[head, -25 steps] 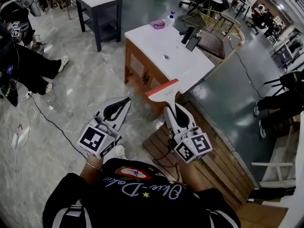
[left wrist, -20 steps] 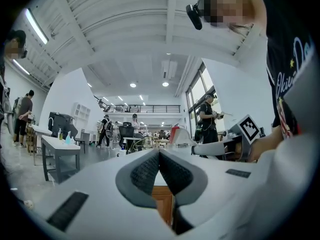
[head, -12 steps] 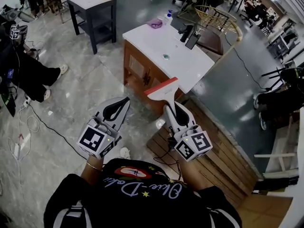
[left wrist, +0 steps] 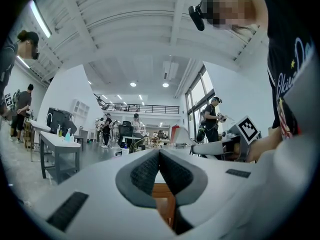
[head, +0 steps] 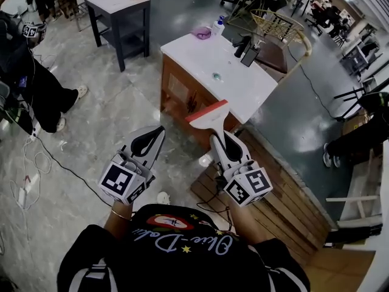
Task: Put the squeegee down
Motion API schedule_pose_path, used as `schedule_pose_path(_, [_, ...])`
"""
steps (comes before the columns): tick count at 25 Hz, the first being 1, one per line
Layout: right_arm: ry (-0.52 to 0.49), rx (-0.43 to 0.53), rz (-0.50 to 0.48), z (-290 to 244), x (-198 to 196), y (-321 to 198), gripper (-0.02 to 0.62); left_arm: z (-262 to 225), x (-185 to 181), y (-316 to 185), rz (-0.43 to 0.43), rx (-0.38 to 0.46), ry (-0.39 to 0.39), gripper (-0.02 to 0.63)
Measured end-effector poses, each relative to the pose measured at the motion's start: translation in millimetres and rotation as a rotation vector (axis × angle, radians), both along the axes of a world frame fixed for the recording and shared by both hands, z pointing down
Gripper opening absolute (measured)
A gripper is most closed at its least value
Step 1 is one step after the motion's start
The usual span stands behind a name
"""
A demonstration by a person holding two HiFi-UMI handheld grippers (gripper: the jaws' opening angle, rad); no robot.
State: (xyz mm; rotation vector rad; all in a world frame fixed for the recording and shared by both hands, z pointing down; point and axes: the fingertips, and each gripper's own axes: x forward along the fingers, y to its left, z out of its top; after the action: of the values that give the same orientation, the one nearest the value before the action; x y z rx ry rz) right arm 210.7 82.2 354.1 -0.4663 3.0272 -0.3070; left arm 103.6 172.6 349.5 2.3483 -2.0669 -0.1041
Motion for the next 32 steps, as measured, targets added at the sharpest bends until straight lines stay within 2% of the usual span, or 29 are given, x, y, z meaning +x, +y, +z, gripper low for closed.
schedule_pose_path(8, [0.012, -0.004, 0.003, 0.1, -9.9, 6.3, 0.108, 1.9, -10.9, 5.6, -0.003, -0.017, -0.028, -0.005])
schedule_pose_path(18, [0.012, -0.003, -0.002, -1.8, -10.3, 5.2, 0.109, 3.5, -5.6, 4.8, 0.017, 0.003, 0.058, -0.005])
schedule_pose_path(27, [0.014, -0.007, -0.028, 0.1, -25.7, -8.1, 0.109, 9.7, -22.2, -0.9, -0.027, -0.027, 0.062, -0.005])
schedule_pose_path(32, [0.016, -0.01, -0.032, 1.3, -31.7, -19.6, 0.109, 5.9, -25.8, -16.3, -0.02, -0.02, 0.051, -0.005])
